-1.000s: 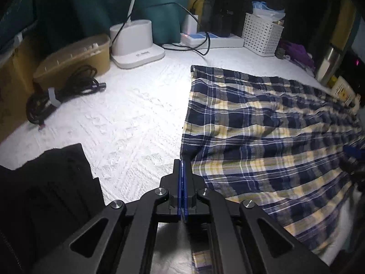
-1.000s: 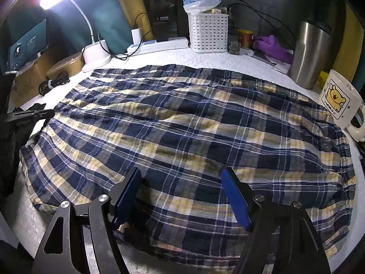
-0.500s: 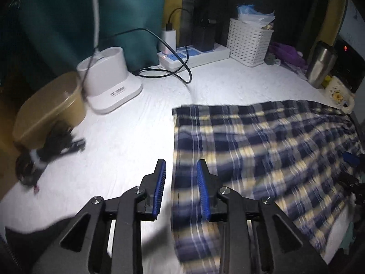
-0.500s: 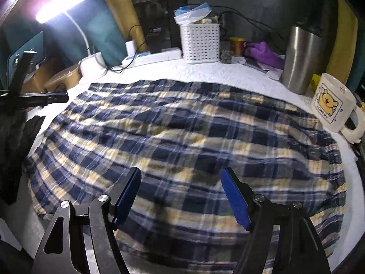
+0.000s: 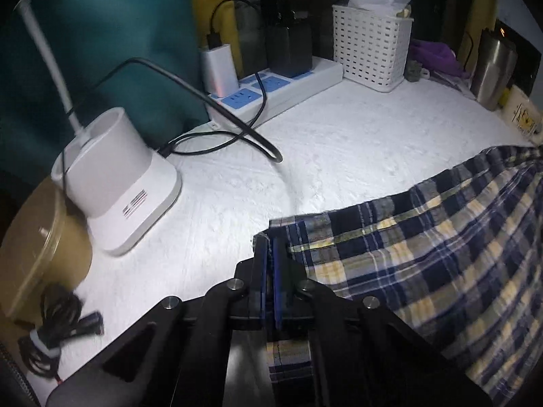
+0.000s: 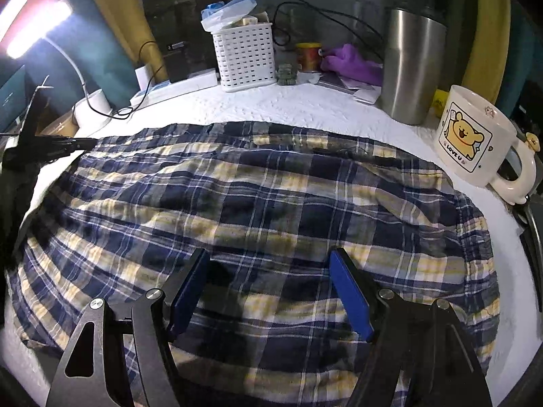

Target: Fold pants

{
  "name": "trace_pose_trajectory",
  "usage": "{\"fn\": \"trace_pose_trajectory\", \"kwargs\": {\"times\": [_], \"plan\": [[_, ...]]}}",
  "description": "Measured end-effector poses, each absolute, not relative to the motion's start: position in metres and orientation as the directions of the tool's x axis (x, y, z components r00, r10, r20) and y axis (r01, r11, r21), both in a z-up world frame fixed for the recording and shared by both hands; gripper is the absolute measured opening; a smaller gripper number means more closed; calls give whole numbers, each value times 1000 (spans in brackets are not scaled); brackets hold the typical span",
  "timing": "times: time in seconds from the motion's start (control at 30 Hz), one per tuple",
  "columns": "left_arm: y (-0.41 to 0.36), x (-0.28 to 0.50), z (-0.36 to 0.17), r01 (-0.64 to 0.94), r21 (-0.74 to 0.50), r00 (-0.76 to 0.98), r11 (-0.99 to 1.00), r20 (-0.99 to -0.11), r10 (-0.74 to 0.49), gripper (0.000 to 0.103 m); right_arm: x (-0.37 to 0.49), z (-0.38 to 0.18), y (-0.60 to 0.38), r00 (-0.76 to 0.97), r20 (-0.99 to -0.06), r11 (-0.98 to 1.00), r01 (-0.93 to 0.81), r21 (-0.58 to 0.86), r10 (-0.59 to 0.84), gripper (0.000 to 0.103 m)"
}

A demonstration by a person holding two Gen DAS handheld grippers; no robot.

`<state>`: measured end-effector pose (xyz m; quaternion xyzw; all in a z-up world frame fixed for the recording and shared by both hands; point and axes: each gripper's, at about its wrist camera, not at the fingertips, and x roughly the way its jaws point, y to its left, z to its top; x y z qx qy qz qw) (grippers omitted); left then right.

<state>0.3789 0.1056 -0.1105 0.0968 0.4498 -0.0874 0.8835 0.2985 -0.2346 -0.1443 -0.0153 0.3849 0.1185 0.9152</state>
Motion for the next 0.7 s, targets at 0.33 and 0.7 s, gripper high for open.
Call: {"fn": "trace_pose_trajectory", "kwargs": {"times": [0.33,0.7], "plan": [[113,380,-91,187,76,617,979,-785,-58,5,288,-140,-235,693,-701,982,-183,52,166,75],[102,263,-58,211,38,632,977,-768,-107,44,246,-129,-209,693,-684,965,-255,63,228,75]]}}
